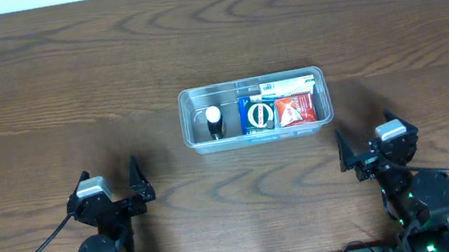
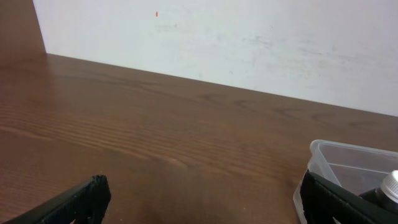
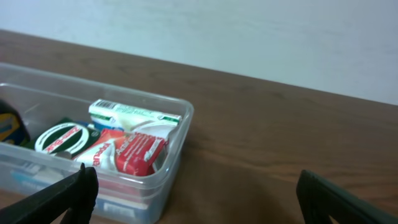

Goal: Pack container

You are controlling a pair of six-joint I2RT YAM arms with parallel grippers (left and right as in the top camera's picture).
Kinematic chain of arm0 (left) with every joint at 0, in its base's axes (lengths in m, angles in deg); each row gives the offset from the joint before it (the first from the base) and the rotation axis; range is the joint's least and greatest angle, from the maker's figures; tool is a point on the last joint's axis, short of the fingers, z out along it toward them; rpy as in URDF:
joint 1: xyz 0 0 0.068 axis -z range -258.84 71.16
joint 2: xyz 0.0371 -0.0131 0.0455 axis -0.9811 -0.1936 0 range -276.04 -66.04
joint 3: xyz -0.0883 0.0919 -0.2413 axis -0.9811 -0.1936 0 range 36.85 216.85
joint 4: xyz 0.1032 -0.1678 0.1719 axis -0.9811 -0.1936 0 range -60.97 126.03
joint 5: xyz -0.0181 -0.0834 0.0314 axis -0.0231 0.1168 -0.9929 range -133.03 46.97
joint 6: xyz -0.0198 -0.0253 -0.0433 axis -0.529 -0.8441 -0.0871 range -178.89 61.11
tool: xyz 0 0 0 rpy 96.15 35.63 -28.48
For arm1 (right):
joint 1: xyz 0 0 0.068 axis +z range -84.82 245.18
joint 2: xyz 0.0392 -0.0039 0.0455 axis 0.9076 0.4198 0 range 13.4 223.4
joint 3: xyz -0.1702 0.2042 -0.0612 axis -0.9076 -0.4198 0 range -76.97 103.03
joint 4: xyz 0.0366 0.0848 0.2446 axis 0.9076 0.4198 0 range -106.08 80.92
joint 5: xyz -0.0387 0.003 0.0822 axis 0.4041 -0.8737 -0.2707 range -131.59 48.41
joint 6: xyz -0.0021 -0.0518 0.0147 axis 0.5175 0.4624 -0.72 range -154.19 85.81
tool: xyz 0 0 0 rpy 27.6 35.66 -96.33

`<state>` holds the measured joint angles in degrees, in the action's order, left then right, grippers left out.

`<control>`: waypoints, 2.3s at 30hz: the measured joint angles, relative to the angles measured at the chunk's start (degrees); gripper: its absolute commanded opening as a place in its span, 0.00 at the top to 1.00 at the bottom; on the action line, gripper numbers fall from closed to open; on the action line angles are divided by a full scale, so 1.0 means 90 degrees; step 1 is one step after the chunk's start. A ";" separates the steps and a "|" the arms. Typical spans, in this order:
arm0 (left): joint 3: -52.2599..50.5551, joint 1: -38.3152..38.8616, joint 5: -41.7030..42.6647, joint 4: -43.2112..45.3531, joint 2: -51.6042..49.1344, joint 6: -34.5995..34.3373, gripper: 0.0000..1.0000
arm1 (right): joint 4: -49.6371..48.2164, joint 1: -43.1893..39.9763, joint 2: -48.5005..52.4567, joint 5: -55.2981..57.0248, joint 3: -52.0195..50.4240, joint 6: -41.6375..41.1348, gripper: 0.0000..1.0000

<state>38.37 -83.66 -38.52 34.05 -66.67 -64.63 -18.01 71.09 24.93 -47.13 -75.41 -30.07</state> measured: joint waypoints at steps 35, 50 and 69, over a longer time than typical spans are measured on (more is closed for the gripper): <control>0.0000 0.0000 0.0000 -0.0002 0.0000 0.0002 0.02 | 0.0644 -0.0007 -0.1190 0.0289 -0.0117 -0.0044 0.01; 0.0000 0.0000 0.0000 0.0000 0.0000 0.0002 0.02 | 0.0644 -0.0007 -0.1190 0.0289 -0.0117 -0.0044 0.01; 0.0000 0.0000 0.0000 -0.0002 0.0000 0.0002 0.02 | 0.0644 -0.0007 -0.1190 0.0289 -0.0117 -0.0044 0.01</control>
<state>38.37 -83.66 -38.52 34.03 -66.67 -64.61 -12.22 71.03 14.22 -44.53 -76.46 -30.46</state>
